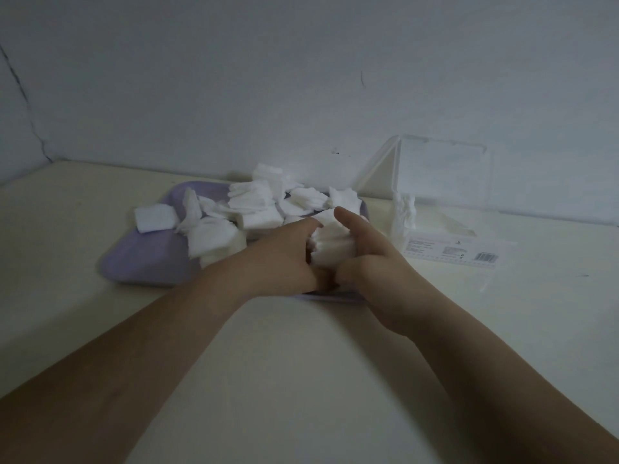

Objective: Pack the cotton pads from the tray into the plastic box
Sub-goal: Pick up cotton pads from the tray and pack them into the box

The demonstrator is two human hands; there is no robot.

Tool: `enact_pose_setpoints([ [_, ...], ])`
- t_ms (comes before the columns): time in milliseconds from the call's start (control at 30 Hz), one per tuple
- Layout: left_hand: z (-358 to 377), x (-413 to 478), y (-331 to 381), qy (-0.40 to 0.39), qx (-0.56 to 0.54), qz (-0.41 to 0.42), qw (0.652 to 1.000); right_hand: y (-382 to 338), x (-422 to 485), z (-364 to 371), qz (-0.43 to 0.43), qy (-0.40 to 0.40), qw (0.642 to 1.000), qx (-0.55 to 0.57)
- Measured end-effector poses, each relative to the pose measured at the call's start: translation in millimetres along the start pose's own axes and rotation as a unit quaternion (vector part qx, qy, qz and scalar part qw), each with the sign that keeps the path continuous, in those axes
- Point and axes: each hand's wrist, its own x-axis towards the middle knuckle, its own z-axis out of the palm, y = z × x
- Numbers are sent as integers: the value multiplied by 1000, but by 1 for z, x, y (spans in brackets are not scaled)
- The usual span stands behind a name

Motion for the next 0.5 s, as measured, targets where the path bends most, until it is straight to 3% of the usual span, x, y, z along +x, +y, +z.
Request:
enact_pose_setpoints([
  [100,-4,-1,-3,17,22,-3,1000,-3,-6,-7,-42,-12,995,-94],
  [233,-4,-5,-4,57,76,0,995,-5,-7,-11,-117,-62,931,-341],
  [300,-2,-6,-3,76,84,-6,994,-3,-7,-14,-89,-76,936,-333],
  [400,-1,-6,1,114,80,-11,990,-4,-8,-18,-144,-48,941,-304],
  [500,-6,-6,9,128,37,4,991,-11,-11,-24,-150,-16,974,-167],
])
